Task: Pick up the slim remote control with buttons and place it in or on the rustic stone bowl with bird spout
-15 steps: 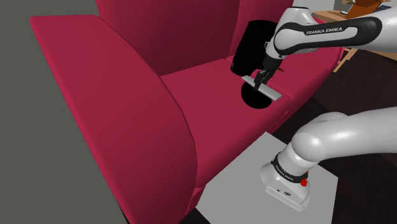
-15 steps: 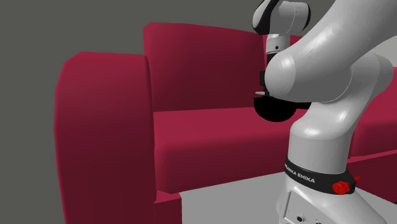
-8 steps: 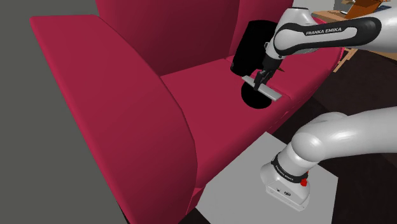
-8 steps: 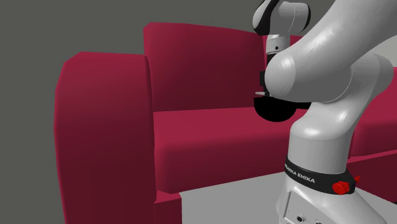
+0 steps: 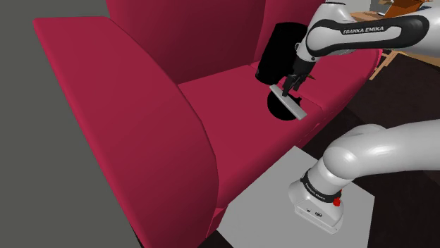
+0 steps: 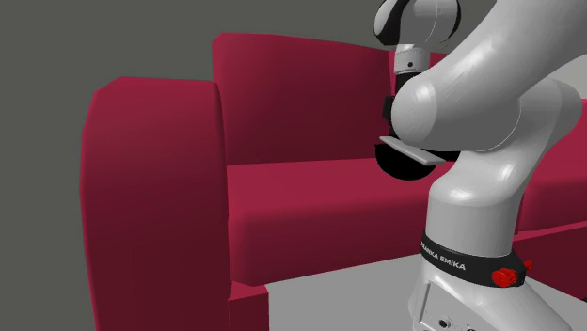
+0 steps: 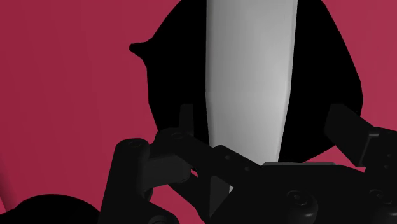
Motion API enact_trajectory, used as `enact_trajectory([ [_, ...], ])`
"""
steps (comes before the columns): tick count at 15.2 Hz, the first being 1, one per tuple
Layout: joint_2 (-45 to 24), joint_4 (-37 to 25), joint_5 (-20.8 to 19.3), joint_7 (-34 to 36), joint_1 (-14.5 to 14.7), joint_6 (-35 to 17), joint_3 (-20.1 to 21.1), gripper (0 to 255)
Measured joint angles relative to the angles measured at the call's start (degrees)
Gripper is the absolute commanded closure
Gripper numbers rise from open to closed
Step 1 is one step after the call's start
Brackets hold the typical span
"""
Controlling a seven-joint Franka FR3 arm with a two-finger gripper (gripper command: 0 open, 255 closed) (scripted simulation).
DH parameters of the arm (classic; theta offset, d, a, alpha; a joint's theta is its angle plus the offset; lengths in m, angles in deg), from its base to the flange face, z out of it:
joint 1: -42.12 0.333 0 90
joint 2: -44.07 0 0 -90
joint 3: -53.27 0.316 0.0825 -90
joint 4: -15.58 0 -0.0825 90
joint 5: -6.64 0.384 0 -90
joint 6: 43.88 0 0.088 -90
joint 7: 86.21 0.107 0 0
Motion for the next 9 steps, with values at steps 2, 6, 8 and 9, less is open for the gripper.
enact_trajectory([
  [2, 0.54, -2.74, 0.47, 0.01, 0.22, 3.28, 0.54, 0],
  [6, 0.98, -4.2, 0.72, 0.03, 0.32, 5.24, 0.88, 0],
  [8, 0.98, -4.3, 0.74, 0.03, 0.33, 5.36, 0.9, 0],
  [9, 0.99, -4.32, 0.74, 0.03, 0.33, 5.39, 0.9, 0],
])
